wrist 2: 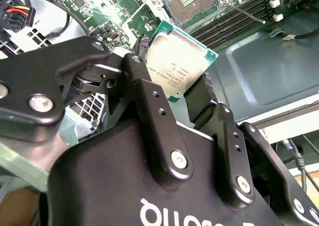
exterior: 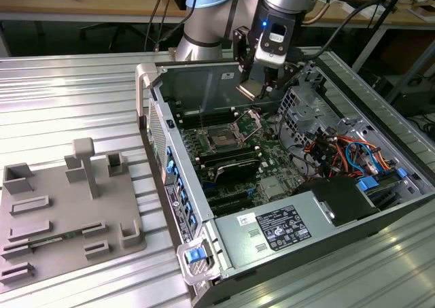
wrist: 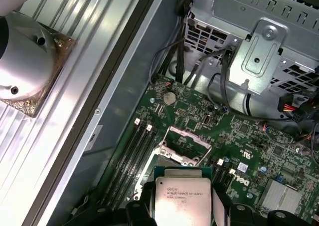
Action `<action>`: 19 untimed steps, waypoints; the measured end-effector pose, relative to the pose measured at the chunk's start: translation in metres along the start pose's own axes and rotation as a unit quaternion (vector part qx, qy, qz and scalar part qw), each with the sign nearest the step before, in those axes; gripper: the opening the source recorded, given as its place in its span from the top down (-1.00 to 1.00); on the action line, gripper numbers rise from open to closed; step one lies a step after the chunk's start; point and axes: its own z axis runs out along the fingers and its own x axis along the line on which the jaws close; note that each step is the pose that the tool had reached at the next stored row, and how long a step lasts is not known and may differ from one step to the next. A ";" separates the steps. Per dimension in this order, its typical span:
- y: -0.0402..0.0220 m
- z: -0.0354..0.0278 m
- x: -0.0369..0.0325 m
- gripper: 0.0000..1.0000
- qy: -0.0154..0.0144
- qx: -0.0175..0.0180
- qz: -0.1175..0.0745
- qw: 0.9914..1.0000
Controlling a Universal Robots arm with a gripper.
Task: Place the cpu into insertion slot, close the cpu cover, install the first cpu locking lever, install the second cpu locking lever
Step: 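Place the cpu into insertion slot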
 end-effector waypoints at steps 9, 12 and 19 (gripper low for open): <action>-0.0004 0.0031 0.0000 -0.09 -0.004 -0.001 0.052 0.999; -0.0004 0.0040 -0.0001 -0.09 -0.006 -0.001 0.067 0.998; -0.0007 0.0058 -0.0001 -0.09 -0.008 -0.002 0.097 0.995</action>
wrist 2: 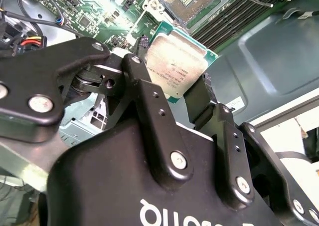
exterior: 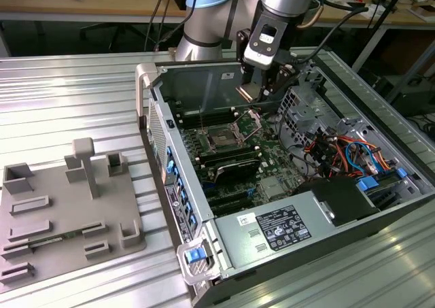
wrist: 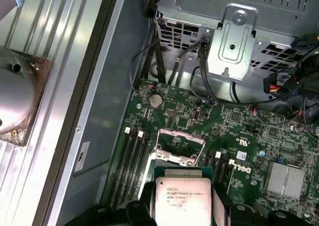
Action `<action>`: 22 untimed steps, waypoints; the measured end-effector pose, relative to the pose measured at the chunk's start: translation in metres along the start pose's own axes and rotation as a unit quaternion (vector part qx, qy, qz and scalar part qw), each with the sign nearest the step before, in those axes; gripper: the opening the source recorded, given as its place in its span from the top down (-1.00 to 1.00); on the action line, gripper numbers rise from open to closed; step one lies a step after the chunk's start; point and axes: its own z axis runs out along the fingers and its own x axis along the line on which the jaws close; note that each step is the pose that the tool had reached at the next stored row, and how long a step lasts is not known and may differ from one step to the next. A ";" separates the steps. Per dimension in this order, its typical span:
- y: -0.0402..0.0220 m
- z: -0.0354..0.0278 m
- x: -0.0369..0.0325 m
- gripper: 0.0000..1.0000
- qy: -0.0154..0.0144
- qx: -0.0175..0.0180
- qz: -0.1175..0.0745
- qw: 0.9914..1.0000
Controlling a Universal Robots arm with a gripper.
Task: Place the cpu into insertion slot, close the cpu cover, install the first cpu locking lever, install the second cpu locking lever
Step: 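Place the cpu into insertion slot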
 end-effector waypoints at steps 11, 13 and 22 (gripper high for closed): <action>-0.0008 0.0034 0.0001 -0.09 -0.004 -0.001 0.051 0.999; -0.0009 0.0040 0.0000 -0.09 -0.005 -0.001 0.061 0.998; -0.0011 0.0044 -0.0003 -0.09 -0.006 -0.001 0.073 0.997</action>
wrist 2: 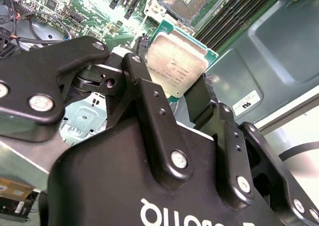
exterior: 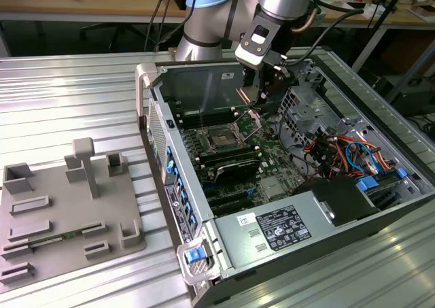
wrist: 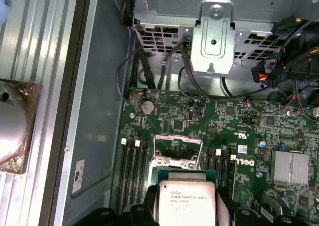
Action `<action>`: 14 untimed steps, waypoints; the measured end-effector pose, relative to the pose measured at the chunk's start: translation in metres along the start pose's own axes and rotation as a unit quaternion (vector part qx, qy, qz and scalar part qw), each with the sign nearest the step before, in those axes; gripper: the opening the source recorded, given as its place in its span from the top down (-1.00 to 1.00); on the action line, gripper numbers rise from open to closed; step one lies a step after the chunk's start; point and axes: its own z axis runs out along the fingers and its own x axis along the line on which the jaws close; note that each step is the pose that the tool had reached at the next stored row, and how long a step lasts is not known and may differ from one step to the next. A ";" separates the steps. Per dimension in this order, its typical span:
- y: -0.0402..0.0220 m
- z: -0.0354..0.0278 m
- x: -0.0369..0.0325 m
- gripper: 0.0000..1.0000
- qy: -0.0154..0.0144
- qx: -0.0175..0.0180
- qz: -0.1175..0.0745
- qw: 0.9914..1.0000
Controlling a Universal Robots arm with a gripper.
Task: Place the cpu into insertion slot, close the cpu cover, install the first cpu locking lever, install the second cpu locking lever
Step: 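Place the cpu into insertion slot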
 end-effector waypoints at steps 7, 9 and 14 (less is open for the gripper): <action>0.0000 0.0000 0.0000 -0.09 0.000 0.000 0.000 1.000; 0.0000 0.0000 0.0000 -0.09 0.000 0.000 0.000 1.000; -0.0005 0.0004 0.0000 -0.09 -0.001 0.000 0.014 1.000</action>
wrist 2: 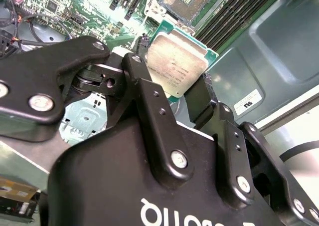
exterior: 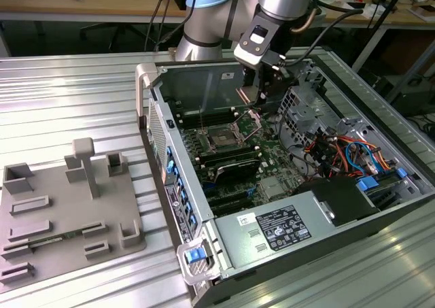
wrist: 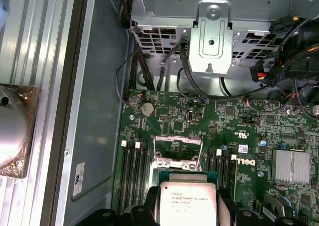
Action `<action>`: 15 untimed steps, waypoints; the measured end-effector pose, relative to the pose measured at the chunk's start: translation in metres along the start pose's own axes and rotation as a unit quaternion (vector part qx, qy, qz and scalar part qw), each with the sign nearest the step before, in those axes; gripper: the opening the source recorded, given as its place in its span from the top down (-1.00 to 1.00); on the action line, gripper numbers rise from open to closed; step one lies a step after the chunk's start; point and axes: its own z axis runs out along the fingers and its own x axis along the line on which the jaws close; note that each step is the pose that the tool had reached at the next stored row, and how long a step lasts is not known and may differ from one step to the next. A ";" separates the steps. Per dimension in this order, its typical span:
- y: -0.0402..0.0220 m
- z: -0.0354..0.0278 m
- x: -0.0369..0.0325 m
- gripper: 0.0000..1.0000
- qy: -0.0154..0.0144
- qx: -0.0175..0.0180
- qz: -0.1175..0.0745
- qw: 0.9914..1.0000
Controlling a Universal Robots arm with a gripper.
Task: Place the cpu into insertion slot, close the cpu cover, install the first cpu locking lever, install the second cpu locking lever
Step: 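Place the cpu into insertion slot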
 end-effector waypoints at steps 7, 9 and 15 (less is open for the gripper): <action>-0.0057 0.0001 -0.0037 -0.09 0.000 0.000 0.005 1.000; -0.0071 0.0001 -0.0048 -0.09 -0.001 0.000 0.006 1.000; -0.0102 0.0003 -0.0109 -0.09 -0.001 0.000 0.007 1.000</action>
